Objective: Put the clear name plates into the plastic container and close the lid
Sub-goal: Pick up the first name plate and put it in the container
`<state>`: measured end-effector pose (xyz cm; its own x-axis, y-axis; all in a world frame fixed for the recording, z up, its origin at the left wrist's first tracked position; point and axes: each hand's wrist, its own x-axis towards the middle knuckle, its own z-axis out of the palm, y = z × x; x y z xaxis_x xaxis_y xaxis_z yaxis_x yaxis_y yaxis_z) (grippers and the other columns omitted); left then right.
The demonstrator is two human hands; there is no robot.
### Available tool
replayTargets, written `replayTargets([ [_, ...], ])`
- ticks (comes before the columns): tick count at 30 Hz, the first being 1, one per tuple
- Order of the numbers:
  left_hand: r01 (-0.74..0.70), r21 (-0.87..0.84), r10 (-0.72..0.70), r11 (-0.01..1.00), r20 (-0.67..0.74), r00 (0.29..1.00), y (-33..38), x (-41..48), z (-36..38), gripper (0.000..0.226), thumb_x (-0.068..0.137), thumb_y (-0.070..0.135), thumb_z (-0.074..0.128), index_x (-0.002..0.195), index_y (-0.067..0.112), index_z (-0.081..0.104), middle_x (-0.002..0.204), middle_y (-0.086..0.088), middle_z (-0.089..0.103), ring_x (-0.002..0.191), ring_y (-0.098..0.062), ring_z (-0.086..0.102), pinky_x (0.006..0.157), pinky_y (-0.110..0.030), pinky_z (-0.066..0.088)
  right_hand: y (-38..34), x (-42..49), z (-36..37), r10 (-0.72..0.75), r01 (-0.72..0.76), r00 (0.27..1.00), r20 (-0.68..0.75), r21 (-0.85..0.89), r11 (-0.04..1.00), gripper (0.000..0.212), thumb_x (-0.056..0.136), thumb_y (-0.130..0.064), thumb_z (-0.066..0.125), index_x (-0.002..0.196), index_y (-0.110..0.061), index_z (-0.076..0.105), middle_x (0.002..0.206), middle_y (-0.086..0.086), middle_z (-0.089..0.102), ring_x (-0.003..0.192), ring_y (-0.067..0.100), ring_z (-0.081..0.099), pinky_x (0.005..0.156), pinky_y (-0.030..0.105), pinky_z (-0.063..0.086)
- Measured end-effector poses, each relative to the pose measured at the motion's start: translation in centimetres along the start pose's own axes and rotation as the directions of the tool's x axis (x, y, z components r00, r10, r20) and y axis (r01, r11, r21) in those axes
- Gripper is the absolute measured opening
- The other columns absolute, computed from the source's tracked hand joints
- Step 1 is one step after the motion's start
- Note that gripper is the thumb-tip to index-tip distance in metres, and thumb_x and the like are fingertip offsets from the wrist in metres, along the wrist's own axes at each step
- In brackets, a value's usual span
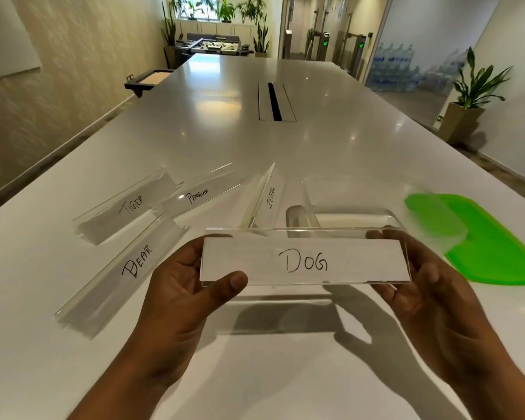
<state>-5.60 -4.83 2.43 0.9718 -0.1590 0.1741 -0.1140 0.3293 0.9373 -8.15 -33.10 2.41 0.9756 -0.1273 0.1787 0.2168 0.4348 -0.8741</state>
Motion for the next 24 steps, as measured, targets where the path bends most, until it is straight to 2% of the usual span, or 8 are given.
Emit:
replayTargets([
  [2,0.001,0.012,-0.002,1.000,0.000,1.000,0.1,0.1,0.0,0.061,0.061,0.039,0.090,0.116,0.024,0.069,0.116,-0.008,0.074,0.108,-0.027,0.070,0.083,-0.024,0.055,-1.7,0.7,-0.2,-0.049,0.046,0.998,-0.027,-0.108,0.993,0.049,0.086,-0.024,0.051,0.130,-0.002,0.053,0.131,0.018,0.059,0.114,0.028,0.060,0.090,0.034,0.051],
  [3,0.005,0.017,-0.005,1.000,-0.003,1.000,0.2,0.1,-0.1,0.062,0.060,0.040,0.090,0.116,0.025,0.069,0.116,-0.007,0.074,0.107,-0.027,0.070,0.082,-0.024,0.056,-2.6,1.1,0.0,-0.085,0.081,0.996,-0.013,-0.192,0.978,0.047,0.087,-0.023,0.047,0.129,-0.003,0.052,0.129,0.016,0.061,0.116,0.029,0.060,0.093,0.035,0.050],
  [5,0.011,0.029,-0.010,1.000,-0.011,1.000,0.3,0.2,-0.1,0.062,0.057,0.043,0.090,0.114,0.027,0.070,0.115,-0.007,0.074,0.106,-0.027,0.070,0.081,-0.023,0.056,-4.5,1.7,0.6,-0.176,0.191,0.982,0.075,-0.386,0.902,0.045,0.083,-0.028,0.062,0.124,-0.008,0.057,0.120,0.008,0.068,0.116,0.029,0.061,0.097,0.036,0.049],
  [7,0.021,0.043,-0.020,0.999,-0.018,1.000,0.3,0.3,0.0,0.064,0.055,0.045,0.091,0.113,0.029,0.070,0.115,-0.006,0.074,0.106,-0.026,0.071,0.080,-0.023,0.057,-6.2,2.0,1.7,-0.200,0.291,0.955,0.218,-0.570,0.769,0.051,0.074,-0.032,0.076,0.119,-0.014,0.061,0.113,-0.001,0.072,0.111,0.023,0.065,0.094,0.032,0.051],
  [10,0.033,0.049,-0.033,0.998,-0.014,0.999,0.5,0.5,0.3,0.066,0.052,0.046,0.091,0.112,0.030,0.070,0.114,-0.006,0.075,0.104,-0.026,0.072,0.079,-0.025,0.058,-7.7,2.6,3.3,-0.080,0.403,0.902,0.424,-0.764,0.504,0.053,0.074,-0.047,0.075,0.120,-0.024,0.063,0.113,-0.014,0.071,0.108,0.006,0.064,0.090,0.018,0.049],
  [15,0.029,0.064,-0.030,0.998,0.012,0.999,0.6,0.7,0.9,0.066,0.054,0.045,0.091,0.114,0.028,0.069,0.115,-0.007,0.074,0.104,-0.028,0.071,0.082,-0.027,0.057,-7.9,3.5,5.1,0.144,0.506,0.839,0.524,-0.850,0.143,0.065,0.066,-0.055,0.076,0.126,-0.035,0.059,0.122,-0.028,0.059,0.110,-0.017,0.051,0.086,0.000,0.036],
  [19,0.029,0.071,-0.031,0.997,0.018,0.999,0.5,0.9,1.0,0.067,0.056,0.044,0.091,0.116,0.026,0.069,0.116,-0.008,0.074,0.105,-0.030,0.071,0.084,-0.030,0.058,-7.7,4.1,5.4,0.238,0.525,0.814,0.530,-0.846,0.089,0.069,0.066,-0.058,0.076,0.129,-0.037,0.056,0.125,-0.031,0.056,0.113,-0.018,0.048,0.092,0.003,0.036],
  [24,0.016,0.068,-0.018,0.998,0.029,0.999,0.4,0.9,1.1,0.065,0.057,0.043,0.091,0.116,0.025,0.069,0.116,-0.010,0.074,0.104,-0.030,0.071,0.082,-0.029,0.058,-7.8,4.2,5.5,0.247,0.531,0.809,0.534,-0.843,0.086,0.073,0.064,-0.060,0.075,0.130,-0.036,0.055,0.120,-0.028,0.060,0.107,-0.016,0.053,0.089,0.010,0.044],
])
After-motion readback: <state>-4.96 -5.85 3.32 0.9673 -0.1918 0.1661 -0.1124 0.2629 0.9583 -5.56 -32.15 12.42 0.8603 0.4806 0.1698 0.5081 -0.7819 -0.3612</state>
